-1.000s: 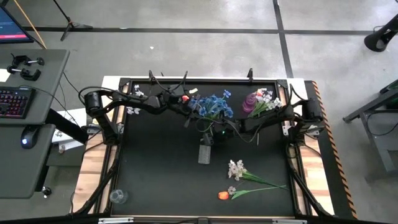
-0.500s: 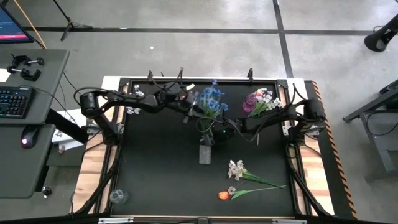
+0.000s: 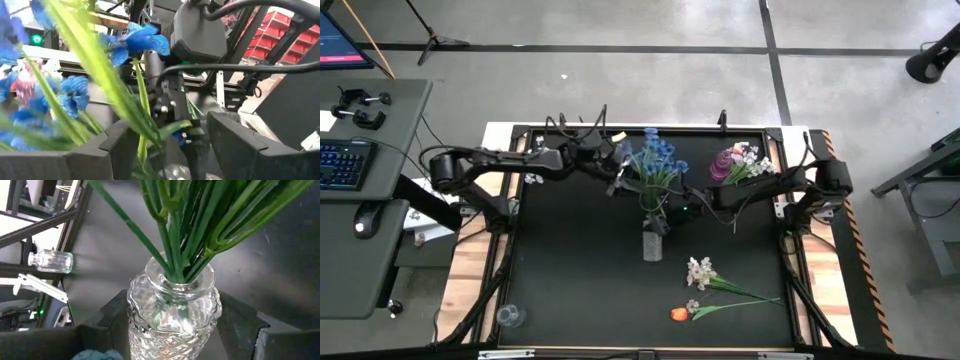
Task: Sort flowers into vase by color
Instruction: Adjust the top transparent vase
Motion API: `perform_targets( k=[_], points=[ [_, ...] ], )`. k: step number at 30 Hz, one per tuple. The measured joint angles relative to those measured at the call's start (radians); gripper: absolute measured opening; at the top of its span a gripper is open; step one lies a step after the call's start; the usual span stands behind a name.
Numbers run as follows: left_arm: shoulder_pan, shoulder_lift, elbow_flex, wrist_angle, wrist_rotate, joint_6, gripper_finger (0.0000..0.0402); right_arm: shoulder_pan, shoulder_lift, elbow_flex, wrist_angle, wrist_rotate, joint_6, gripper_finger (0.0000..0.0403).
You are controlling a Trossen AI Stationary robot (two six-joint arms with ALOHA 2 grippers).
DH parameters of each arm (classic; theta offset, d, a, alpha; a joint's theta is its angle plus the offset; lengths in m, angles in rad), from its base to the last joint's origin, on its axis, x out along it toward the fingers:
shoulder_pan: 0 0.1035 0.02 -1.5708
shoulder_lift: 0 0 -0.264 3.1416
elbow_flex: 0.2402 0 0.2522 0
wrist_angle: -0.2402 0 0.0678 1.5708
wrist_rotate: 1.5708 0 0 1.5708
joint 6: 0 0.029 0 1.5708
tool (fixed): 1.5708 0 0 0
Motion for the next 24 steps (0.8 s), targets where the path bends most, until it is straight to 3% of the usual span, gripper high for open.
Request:
perform_targets(
  k=[5,18,24],
  points=[
    [0.001,-0.086,0.000,-0.139,-0.002,0.003,0.0223,-0.008,-0.059,0.000,-0.083,0.012,-0.055,0.0208],
    [0.000,-0.182,0.000,-0.251,-0.004,-0.028,0.0224,-0.031,-0.141,0.000,-0.132,0.024,-0.164,0.0208],
    [0.016,-0.252,0.000,-0.381,-0.106,0.069,0.0224,-0.031,-0.168,0.000,-0.144,0.034,-0.196,0.0208]
  ],
)
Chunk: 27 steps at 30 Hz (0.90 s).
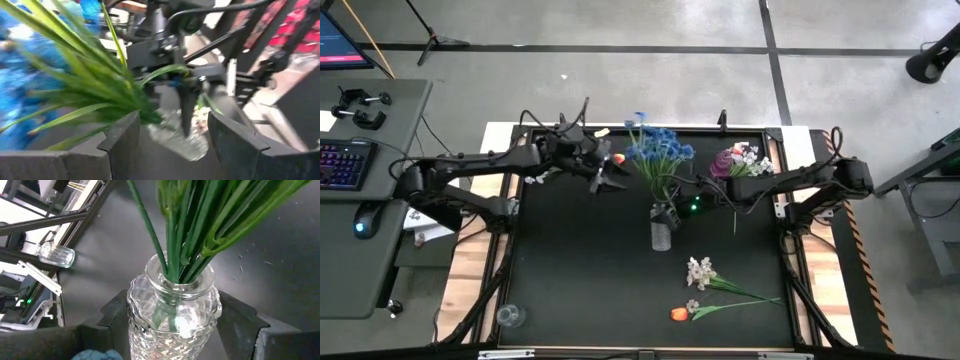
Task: Sort flowers into vase by color
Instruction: Adjust the top transparent vase
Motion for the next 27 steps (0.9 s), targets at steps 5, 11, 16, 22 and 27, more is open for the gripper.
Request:
perform_targets(
  k=[5,11,16,22,27],
  points=[
    [0.000,-0.076,0.000,-0.113,-0.104,0.078,0.0224,0.000,-0.047,0.000,-0.027,0.040,-0.082,0.0208],
    [0.000,-0.125,0.000,-0.168,-0.189,0.063,0.0224,0.000,-0.118,0.000,-0.016,0.288,-0.291,0.0208],
    [-0.009,-0.126,0.000,-0.151,-0.189,-0.044,0.0224,-0.016,-0.085,0.000,0.121,0.558,-0.489,0.0208],
    [-0.050,-0.126,0.000,-0.005,-0.177,-0.156,0.0223,-0.112,0.085,0.000,0.316,0.694,-0.666,0.0208],
    [-0.084,-0.129,0.000,0.148,-0.175,-0.297,0.0223,-0.185,0.237,-0.001,0.467,0.687,-0.672,0.0208]
  ],
)
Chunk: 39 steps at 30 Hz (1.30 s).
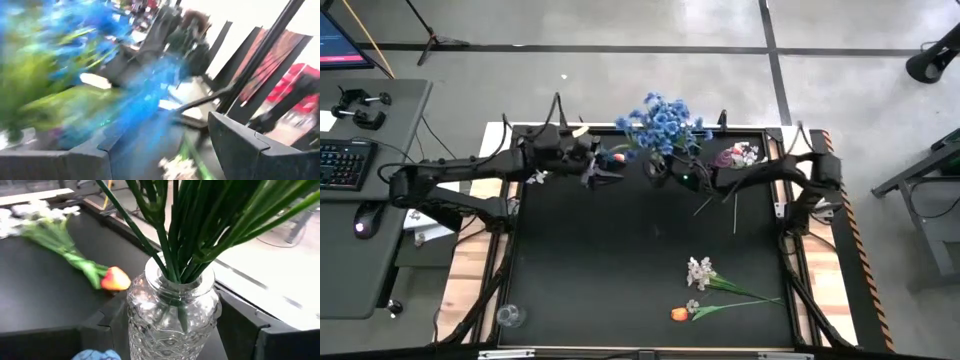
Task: Sort flowers into vase by color
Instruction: Adjust the top transparent vase
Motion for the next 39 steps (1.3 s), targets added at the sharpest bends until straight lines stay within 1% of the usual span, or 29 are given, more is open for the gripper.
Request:
perform_targets(
  k=[4,11,14,16,19,22,26,31,35,39],
  points=[
    [-0.025,-0.025,0.000,0.054,-0.003,-0.089,0.0223,-0.040,0.054,0.000,0.087,0.005,-0.001,0.0208],
    [-0.045,-0.102,0.000,0.136,-0.033,-0.149,0.0223,-0.076,0.068,0.000,0.073,-0.020,-0.080,0.0211],
    [-0.046,-0.145,0.000,0.155,-0.058,-0.145,0.0223,-0.077,0.068,0.000,0.065,-0.022,-0.106,0.0239],
    [-0.046,-0.175,0.000,0.154,-0.078,-0.129,0.0223,-0.076,0.068,0.000,0.058,-0.035,-0.099,0.0263],
    [-0.046,-0.208,0.000,0.152,-0.082,-0.100,0.0223,-0.074,0.068,0.000,0.046,-0.064,-0.071,0.0291],
    [-0.046,-0.227,0.000,0.152,-0.082,-0.087,0.0223,-0.070,0.067,0.001,0.044,-0.067,-0.042,0.0305],
    [-0.046,-0.228,0.000,0.147,-0.083,-0.087,0.0223,-0.065,0.066,0.001,0.039,-0.068,-0.044,0.0309],
    [-0.045,-0.228,0.000,0.127,-0.083,-0.086,0.0223,-0.062,0.014,0.001,-0.057,-0.070,-0.025,0.0310],
    [-0.035,-0.236,0.000,0.121,-0.082,-0.070,0.0223,-0.062,-0.062,0.002,-0.203,-0.069,0.025,0.0311],
    [-0.019,-0.238,0.000,0.078,-0.084,-0.022,0.0223,-0.062,-0.143,0.002,-0.337,-0.070,0.031,0.0311]
  ],
)
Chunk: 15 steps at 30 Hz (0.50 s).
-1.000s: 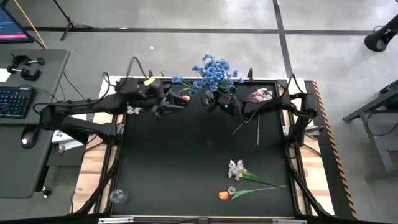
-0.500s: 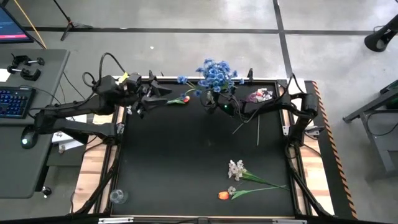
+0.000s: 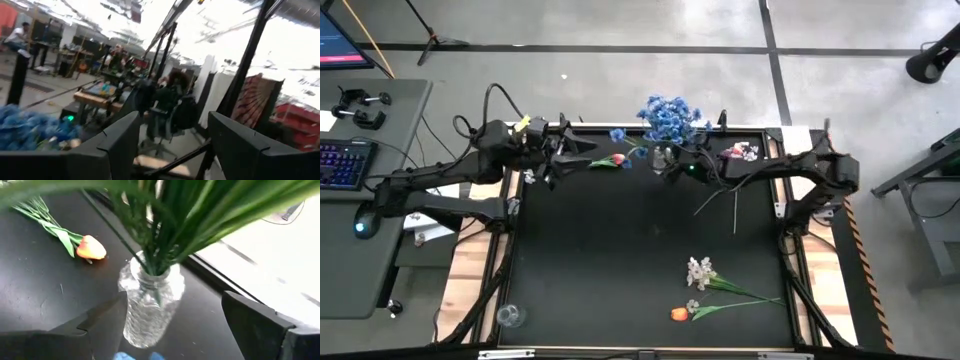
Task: Sort flowers into vase by color
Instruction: Adjust the top transparent vase
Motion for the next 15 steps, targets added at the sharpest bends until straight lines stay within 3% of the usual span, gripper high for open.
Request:
perform_targets(
  k=[11,15],
  points=[
    [0.022,0.017,0.000,-0.301,-0.111,0.162,0.0221,0.000,-0.216,0.000,-0.197,-0.066,-0.004,0.0311],
    [-0.002,0.054,-0.005,-0.432,-0.180,0.249,0.0190,0.000,-0.319,0.000,-0.293,-0.081,0.000,0.0293]
  ],
)
